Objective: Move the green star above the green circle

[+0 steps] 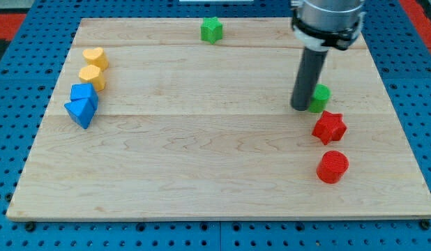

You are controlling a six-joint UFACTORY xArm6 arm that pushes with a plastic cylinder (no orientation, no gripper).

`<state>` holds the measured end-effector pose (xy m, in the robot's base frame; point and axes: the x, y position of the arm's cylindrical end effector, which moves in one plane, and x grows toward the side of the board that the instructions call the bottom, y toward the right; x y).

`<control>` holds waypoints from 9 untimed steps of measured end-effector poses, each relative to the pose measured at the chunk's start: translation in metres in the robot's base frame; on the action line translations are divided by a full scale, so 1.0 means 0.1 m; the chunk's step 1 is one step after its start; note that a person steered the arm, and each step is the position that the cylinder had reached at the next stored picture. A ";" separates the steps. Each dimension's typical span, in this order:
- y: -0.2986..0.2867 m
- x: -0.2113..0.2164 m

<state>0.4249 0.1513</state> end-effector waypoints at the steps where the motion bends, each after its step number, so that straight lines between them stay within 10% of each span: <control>1: -0.15 -0.06; 6: -2.56 -1.76; 9: -1.76 -2.16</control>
<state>0.2093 -0.0247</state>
